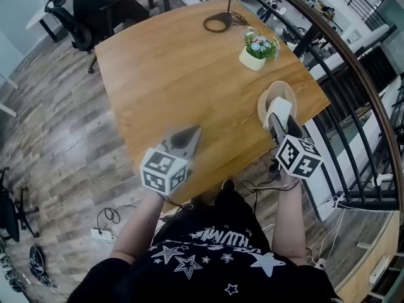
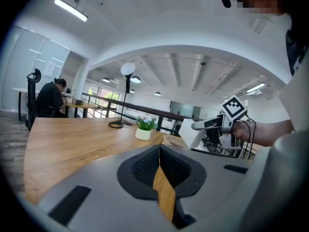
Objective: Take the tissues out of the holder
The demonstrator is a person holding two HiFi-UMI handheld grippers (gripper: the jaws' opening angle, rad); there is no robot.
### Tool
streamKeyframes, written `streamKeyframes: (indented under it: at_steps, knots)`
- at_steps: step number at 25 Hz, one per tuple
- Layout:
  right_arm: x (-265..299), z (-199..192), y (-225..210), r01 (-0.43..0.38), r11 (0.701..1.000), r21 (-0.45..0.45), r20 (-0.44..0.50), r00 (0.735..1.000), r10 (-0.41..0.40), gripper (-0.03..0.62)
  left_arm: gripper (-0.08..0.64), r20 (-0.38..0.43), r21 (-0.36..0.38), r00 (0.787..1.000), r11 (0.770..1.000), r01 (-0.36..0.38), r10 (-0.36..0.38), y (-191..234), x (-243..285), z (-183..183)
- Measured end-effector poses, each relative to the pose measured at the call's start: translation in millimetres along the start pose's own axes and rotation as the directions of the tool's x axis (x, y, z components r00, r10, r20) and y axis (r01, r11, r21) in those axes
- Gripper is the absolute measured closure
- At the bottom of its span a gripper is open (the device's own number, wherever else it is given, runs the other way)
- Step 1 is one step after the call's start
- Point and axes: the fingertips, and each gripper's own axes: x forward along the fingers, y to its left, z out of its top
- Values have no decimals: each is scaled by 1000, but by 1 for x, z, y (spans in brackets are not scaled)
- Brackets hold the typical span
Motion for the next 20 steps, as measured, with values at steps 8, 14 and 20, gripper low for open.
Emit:
streamKeyframes:
  at_steps: [8, 14, 20]
  knots:
    - [-20, -11, 10, -33, 999, -23, 2, 999, 33, 344, 545, 3, 6, 1000, 1000, 4, -4, -17, -13, -6]
    - [-51, -37, 3, -74, 997, 19, -10, 997, 74, 344, 545, -6, 19, 1000, 1000, -5, 5, -48, -20, -18]
    - [-96, -66, -14, -96, 993, 65, -33, 995, 98, 344, 545, -24, 49, 1000, 999, -8, 9, -99, -40, -25]
